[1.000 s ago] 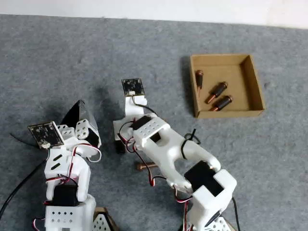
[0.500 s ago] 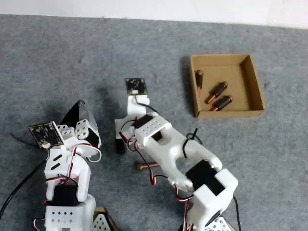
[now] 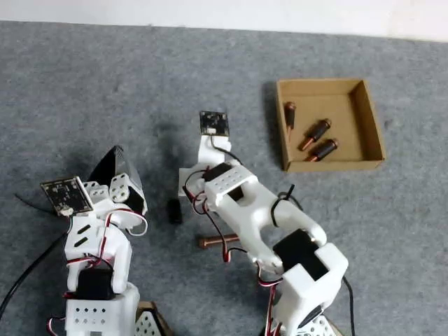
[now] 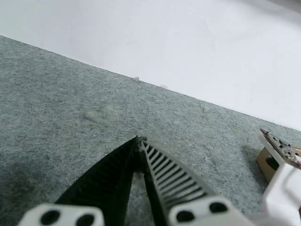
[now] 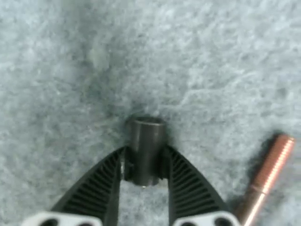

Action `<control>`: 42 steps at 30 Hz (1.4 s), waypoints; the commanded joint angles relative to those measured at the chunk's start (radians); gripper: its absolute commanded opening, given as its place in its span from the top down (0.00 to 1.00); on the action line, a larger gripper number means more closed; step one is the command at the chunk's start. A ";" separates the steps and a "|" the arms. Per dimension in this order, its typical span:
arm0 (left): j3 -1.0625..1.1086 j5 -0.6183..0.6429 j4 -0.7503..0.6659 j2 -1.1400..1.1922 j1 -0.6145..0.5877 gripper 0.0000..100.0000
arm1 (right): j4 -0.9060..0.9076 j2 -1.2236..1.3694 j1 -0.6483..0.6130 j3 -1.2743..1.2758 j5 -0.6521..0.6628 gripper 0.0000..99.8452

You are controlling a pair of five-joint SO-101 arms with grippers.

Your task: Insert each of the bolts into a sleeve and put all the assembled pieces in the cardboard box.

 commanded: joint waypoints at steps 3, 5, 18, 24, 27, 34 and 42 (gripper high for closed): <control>0.021 -0.003 -0.005 -0.008 -0.010 0.99 | 0.008 -0.128 0.025 -0.001 0.005 0.99; 0.021 -0.003 -0.005 -0.008 -0.010 0.99 | 0.008 -0.206 0.050 0.005 0.005 0.99; 0.021 -0.003 -0.005 -0.008 -0.008 0.99 | 0.004 -0.631 0.274 0.222 0.006 0.99; 0.021 -0.005 -0.002 -0.008 0.033 0.99 | 0.004 -0.848 0.378 0.378 0.129 0.99; 0.021 -0.005 -0.002 -0.008 0.033 0.99 | 0.004 -0.970 0.440 0.479 0.149 0.99; 0.021 -0.005 0.002 -0.008 0.033 0.99 | 0.004 -1.328 0.530 0.734 0.153 0.99; 0.021 -0.005 0.002 -0.008 0.036 0.99 | 0.004 -1.787 0.547 1.009 0.153 0.99</control>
